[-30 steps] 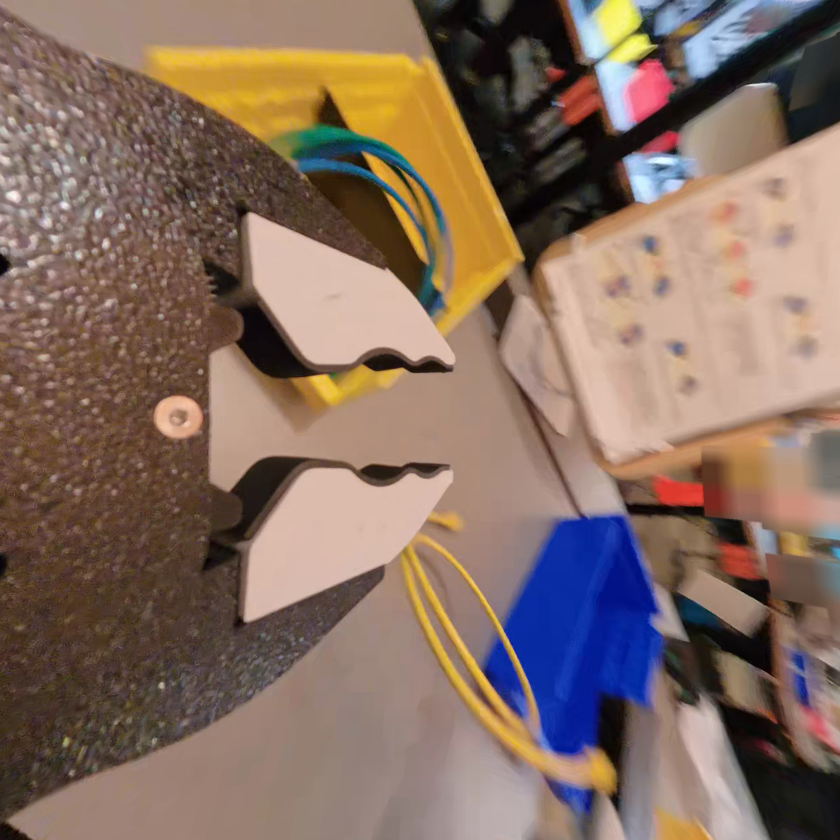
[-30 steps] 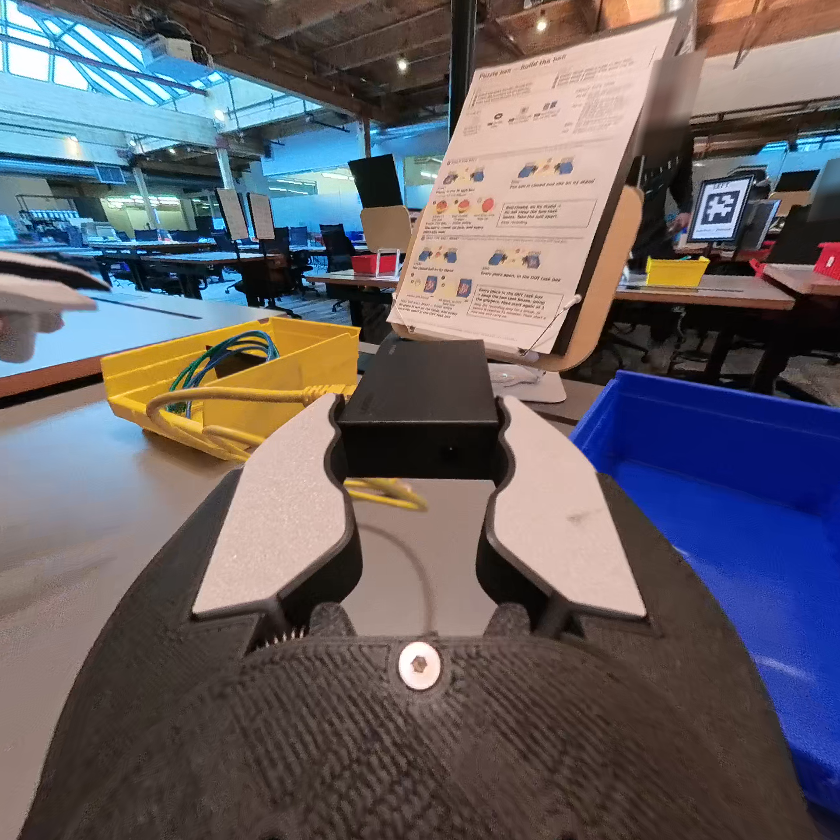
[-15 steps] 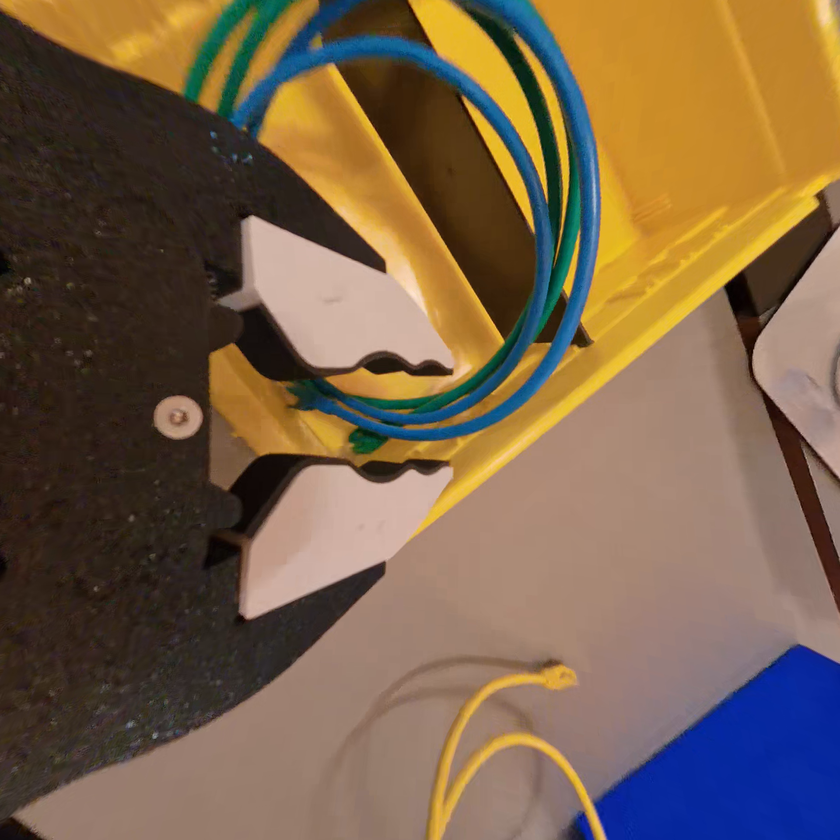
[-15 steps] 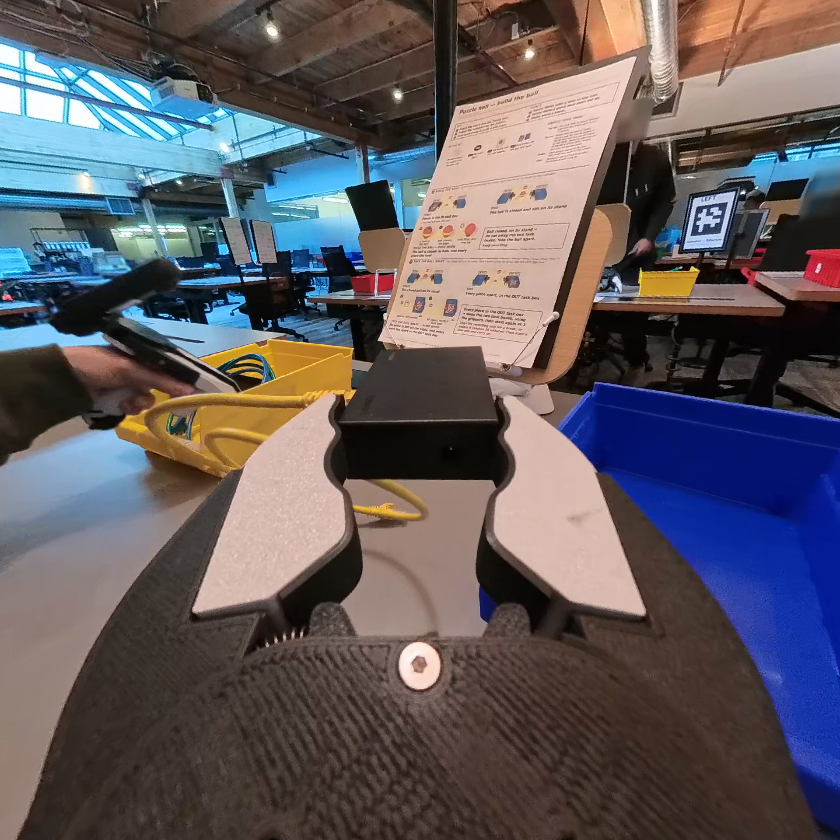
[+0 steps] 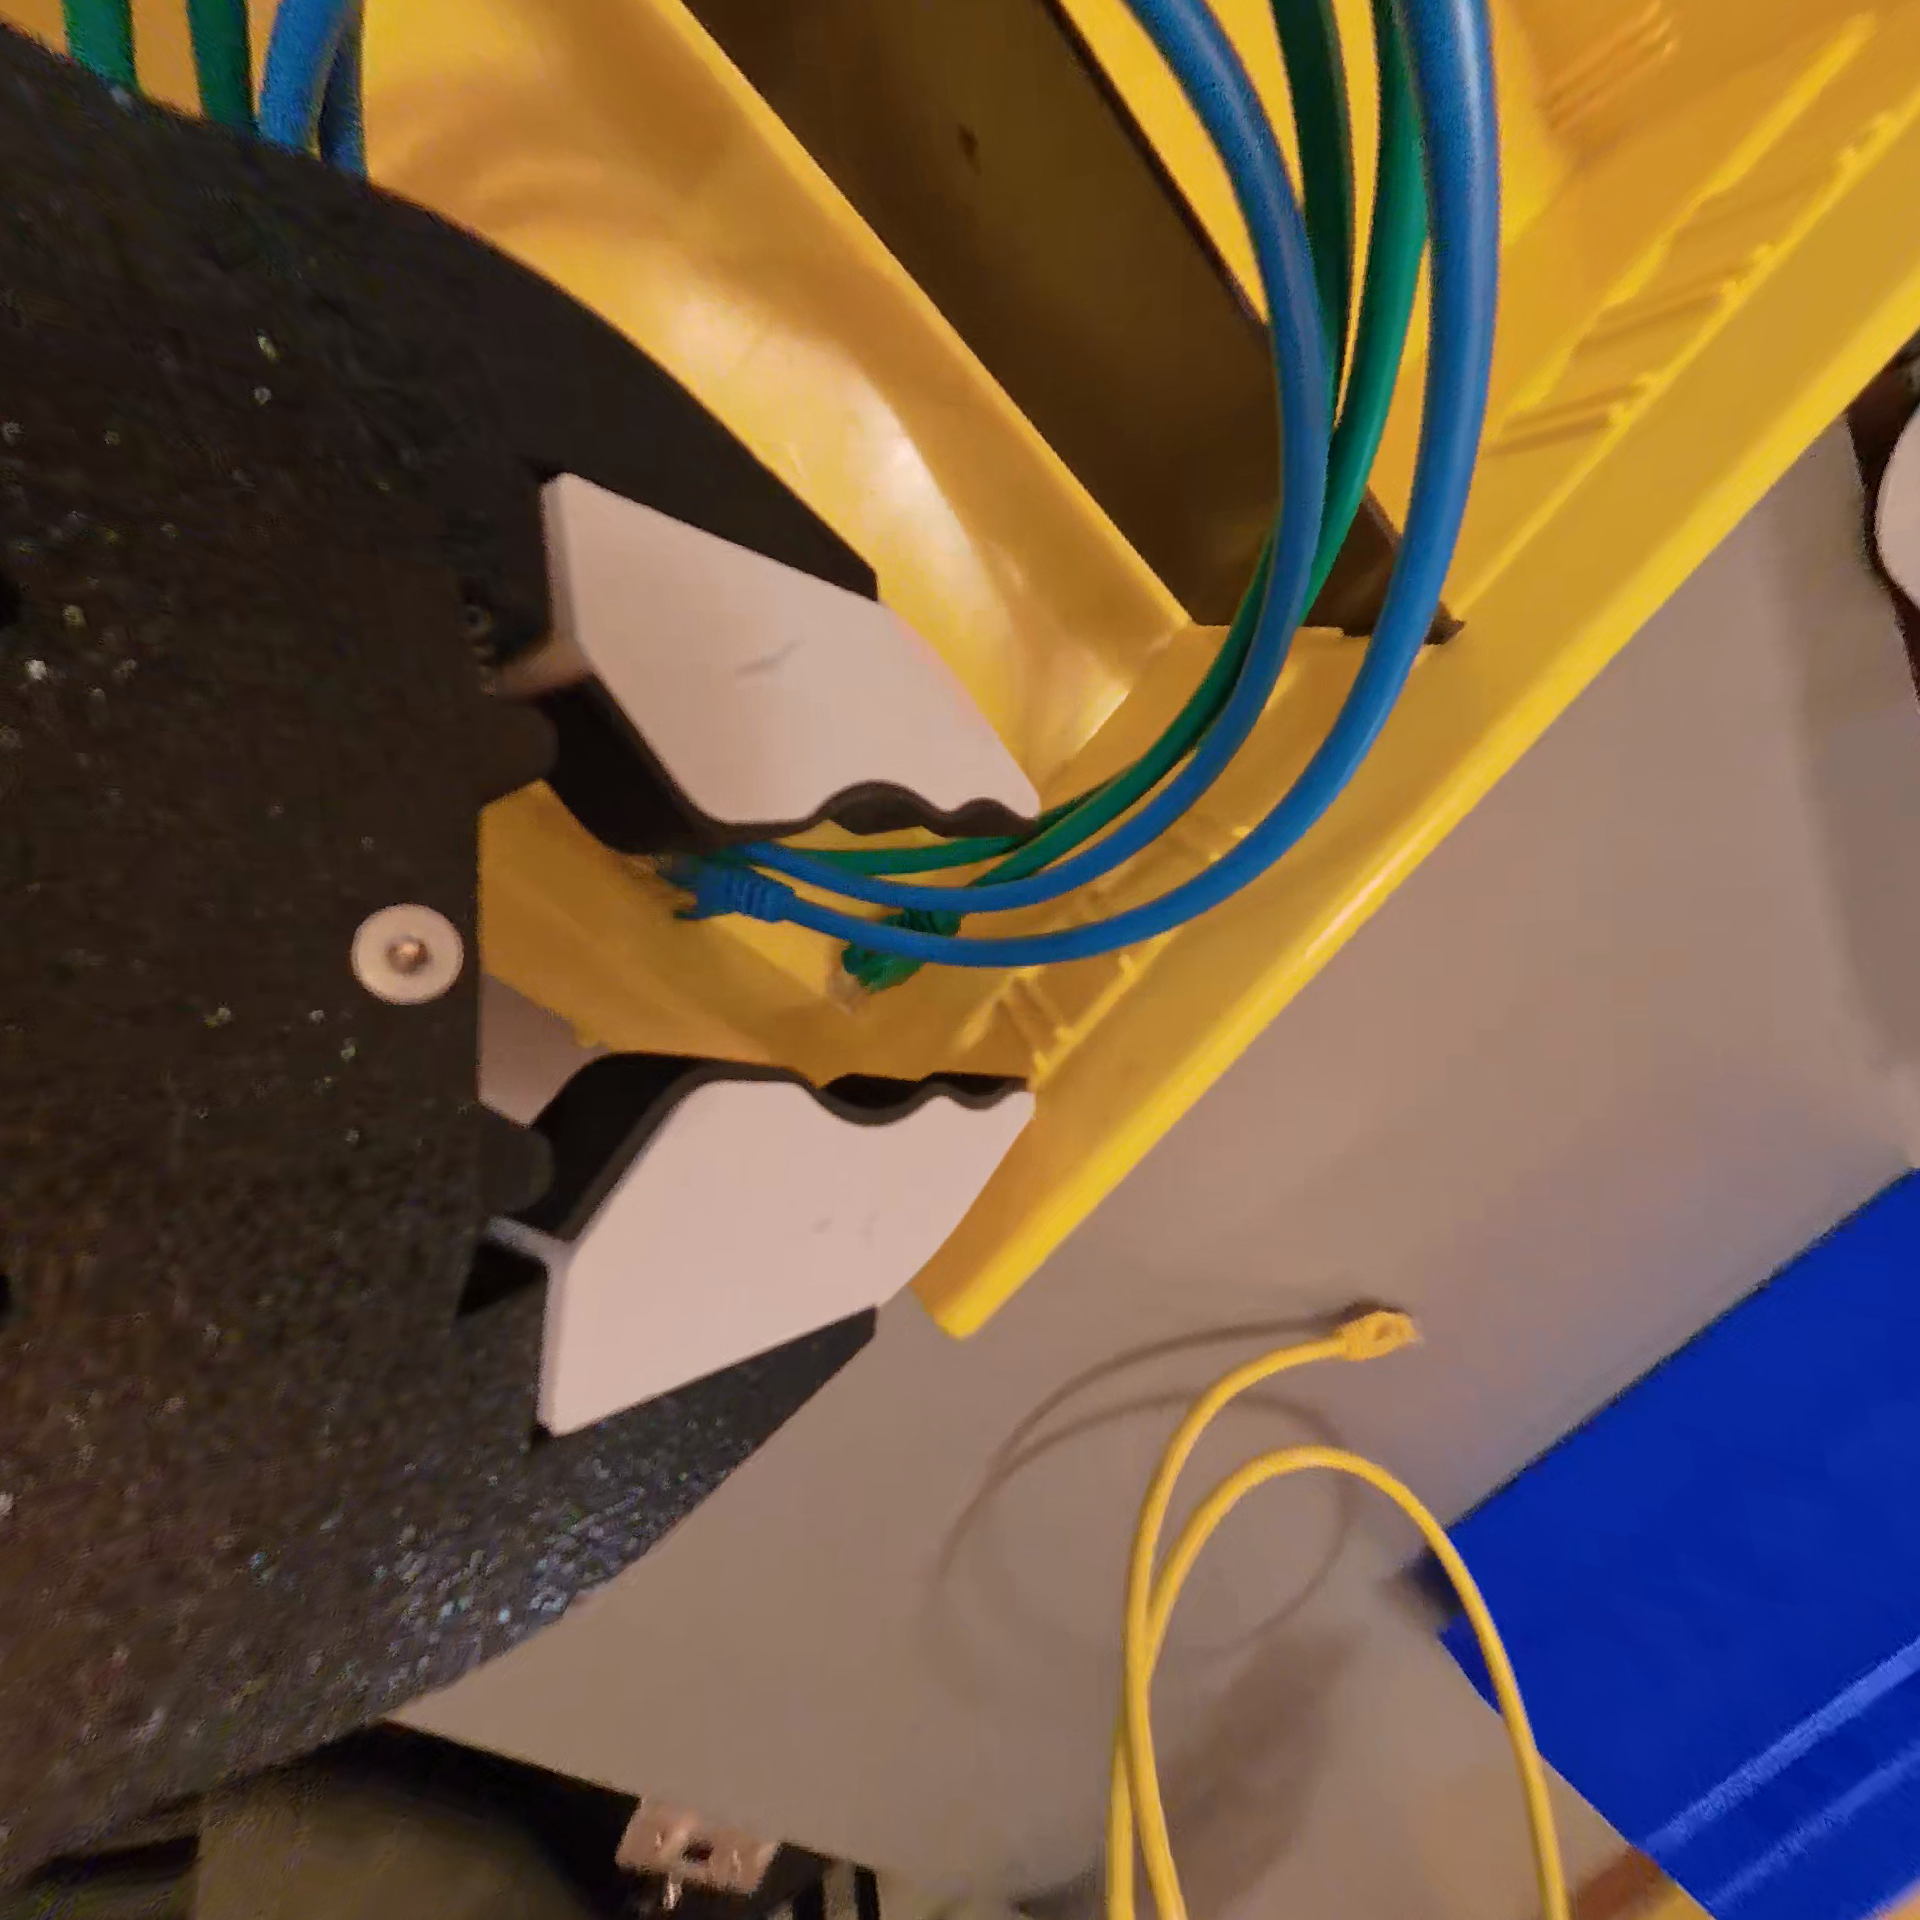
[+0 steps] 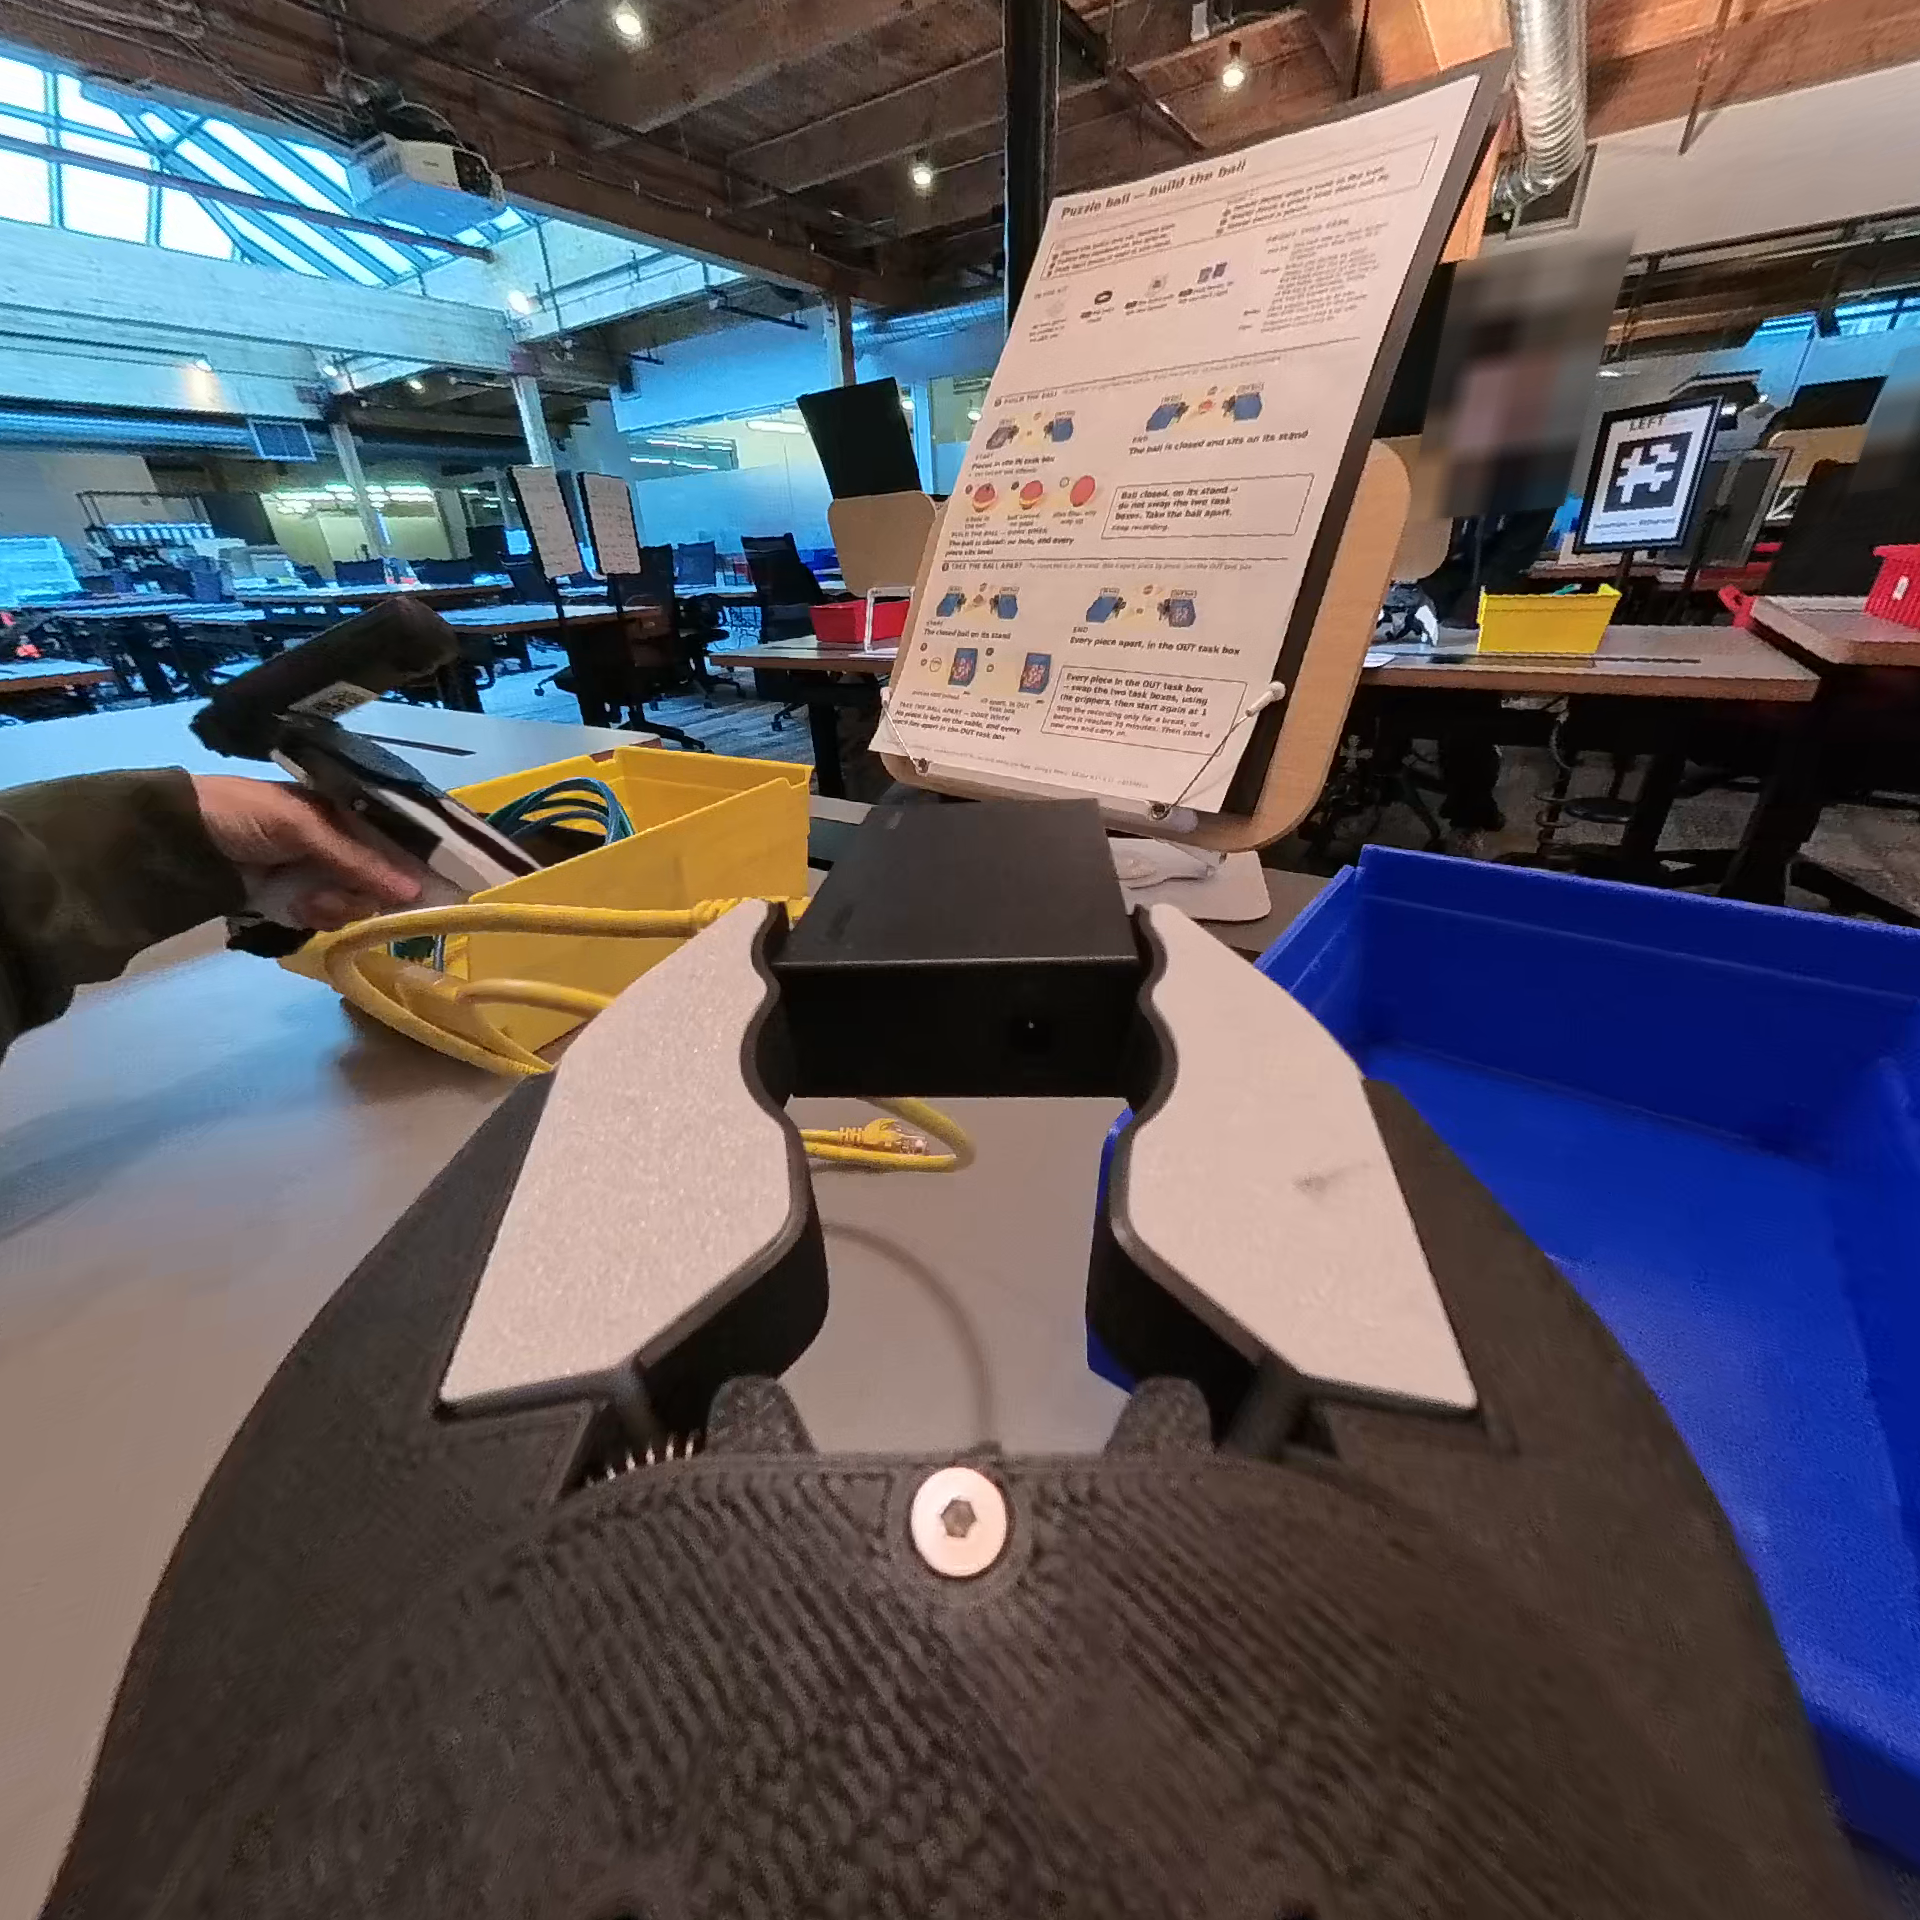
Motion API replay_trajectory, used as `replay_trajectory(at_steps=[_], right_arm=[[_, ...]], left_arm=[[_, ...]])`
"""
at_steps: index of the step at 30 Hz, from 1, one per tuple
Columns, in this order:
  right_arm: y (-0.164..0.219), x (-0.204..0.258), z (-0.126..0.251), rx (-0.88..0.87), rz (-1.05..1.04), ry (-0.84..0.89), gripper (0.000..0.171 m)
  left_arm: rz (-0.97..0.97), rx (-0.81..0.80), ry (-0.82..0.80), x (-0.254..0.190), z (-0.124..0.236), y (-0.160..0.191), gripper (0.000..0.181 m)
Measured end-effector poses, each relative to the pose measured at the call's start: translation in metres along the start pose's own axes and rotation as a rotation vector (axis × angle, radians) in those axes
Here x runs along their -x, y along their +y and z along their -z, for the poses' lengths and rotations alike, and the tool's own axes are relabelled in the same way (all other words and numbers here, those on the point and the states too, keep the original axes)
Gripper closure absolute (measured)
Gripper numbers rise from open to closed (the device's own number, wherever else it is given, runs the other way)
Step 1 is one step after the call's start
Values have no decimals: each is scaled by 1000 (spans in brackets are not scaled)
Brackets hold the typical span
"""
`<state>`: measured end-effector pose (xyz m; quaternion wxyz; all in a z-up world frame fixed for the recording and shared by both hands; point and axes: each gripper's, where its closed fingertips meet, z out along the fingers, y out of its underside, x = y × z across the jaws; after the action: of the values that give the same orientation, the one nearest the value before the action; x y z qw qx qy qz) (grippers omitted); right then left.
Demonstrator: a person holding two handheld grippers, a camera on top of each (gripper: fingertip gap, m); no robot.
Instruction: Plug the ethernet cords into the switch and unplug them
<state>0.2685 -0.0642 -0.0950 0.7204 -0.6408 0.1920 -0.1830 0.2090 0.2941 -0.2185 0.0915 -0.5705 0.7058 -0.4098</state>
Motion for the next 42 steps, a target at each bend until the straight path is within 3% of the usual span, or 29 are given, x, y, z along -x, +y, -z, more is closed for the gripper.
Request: replay_trajectory(at_steps=[2, 7, 13, 25, 37, 42], right_arm=[[1, 0, -1, 1, -4, -1, 109], [3, 2, -1, 7, 1, 0, 109], [1, -3, 5, 2, 1, 16, 109], [-12, -9, 21, -30, 1, 42, 109], [-32, -7, 32, -81, 11, 36, 109], [-39, -16, 40, -100, 13, 61, 109]], left_arm=[[-28, 45, -38, 4, -6, 6, 141], [-177, 102, -132, 7, -18, 13, 176], [-212, -59, -162, -6, -1, -7, 176], [-315, -322, -241, -49, 78, -72, 176], [-377, -316, -211, -92, 92, -81, 176], [-391, -339, -115, -133, 97, -91, 176]])
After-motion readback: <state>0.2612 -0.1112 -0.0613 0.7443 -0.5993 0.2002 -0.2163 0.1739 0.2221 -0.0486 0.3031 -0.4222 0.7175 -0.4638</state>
